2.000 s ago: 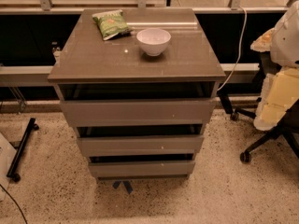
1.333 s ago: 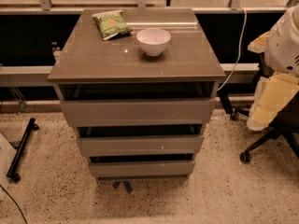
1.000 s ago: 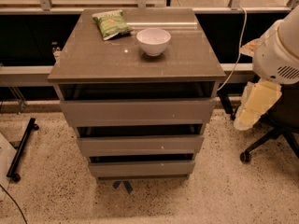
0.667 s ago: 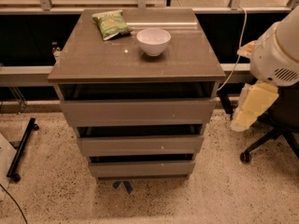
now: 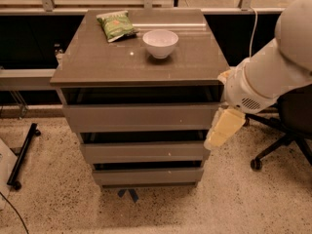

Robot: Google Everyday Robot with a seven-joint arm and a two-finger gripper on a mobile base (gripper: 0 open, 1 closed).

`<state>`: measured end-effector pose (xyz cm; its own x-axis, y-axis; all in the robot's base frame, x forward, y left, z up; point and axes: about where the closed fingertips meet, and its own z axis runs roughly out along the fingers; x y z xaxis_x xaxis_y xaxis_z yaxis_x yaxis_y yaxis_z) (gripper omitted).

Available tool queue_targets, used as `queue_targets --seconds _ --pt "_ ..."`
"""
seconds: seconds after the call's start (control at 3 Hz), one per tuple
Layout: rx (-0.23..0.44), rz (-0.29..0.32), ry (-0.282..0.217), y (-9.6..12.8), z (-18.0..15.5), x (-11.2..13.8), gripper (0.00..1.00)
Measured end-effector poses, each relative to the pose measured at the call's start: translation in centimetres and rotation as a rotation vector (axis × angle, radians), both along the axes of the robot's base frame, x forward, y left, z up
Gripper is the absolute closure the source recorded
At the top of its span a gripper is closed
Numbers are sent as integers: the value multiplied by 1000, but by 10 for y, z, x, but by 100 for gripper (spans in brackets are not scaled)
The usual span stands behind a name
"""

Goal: Open top drawer

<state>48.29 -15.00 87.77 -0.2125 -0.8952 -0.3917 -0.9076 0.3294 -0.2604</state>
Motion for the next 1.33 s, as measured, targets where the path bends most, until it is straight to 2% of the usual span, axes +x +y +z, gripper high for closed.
queue_targets --seconds 0.33,0.67,1.0,1.33 --pt "44 -13 -3 18 -28 17 0" --pt "76 -34 20 30 -66 36 0" --pt "98 -47 72 32 -102 55 0" --pt "104 -49 89 33 -113 59 0"
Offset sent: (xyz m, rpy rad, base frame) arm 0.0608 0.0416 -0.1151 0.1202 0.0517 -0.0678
